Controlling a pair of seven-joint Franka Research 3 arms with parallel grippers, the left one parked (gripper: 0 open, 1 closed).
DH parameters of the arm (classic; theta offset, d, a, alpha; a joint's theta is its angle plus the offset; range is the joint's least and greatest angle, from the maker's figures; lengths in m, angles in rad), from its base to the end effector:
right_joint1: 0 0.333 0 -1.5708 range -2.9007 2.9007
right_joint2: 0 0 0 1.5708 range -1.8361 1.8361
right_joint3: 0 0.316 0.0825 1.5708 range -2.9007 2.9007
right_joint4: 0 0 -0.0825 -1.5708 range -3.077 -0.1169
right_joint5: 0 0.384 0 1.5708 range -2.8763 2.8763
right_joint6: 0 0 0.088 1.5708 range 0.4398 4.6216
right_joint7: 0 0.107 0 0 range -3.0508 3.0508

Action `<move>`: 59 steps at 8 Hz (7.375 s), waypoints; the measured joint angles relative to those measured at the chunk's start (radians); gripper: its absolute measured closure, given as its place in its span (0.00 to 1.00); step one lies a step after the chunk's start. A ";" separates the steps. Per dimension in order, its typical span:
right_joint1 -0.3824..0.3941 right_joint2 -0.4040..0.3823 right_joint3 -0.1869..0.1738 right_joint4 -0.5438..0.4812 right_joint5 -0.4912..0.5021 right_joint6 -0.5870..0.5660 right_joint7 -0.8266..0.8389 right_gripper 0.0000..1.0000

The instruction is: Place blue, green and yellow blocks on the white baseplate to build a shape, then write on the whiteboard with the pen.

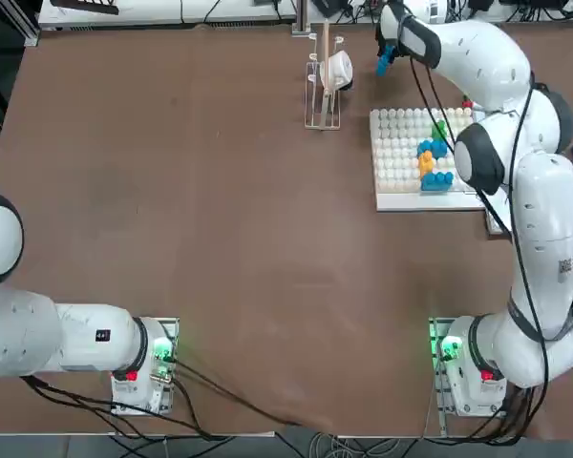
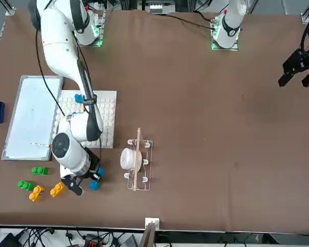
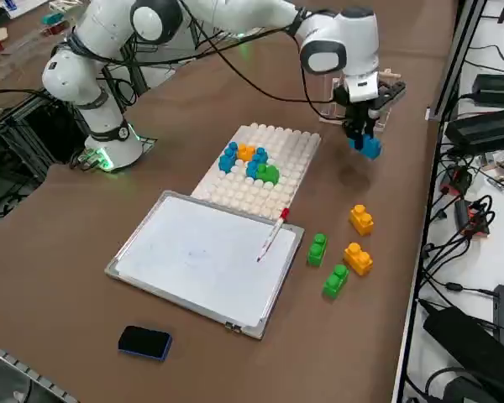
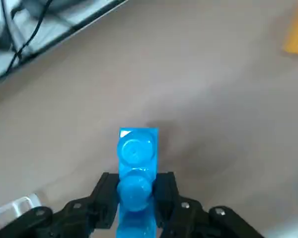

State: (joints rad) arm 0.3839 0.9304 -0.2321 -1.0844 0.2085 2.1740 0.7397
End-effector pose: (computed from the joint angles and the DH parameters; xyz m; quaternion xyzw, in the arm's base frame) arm 0.7668 0.1894 0.2840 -0.9539 0.2863 -0.0801 0.0410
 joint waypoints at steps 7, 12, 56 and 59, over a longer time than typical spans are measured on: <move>-0.001 -0.426 -0.076 -0.526 -0.002 -0.038 0.348 0.60; 0.002 -0.528 -0.098 -0.756 -0.016 0.014 0.647 0.60; 0.005 -0.569 -0.154 -0.705 -0.146 -0.022 -0.080 0.00; -0.035 -0.554 -0.154 -0.688 -0.117 -0.020 -0.195 0.00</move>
State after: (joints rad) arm 0.3488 0.3763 -0.3861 -1.7721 0.0911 2.1536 0.5447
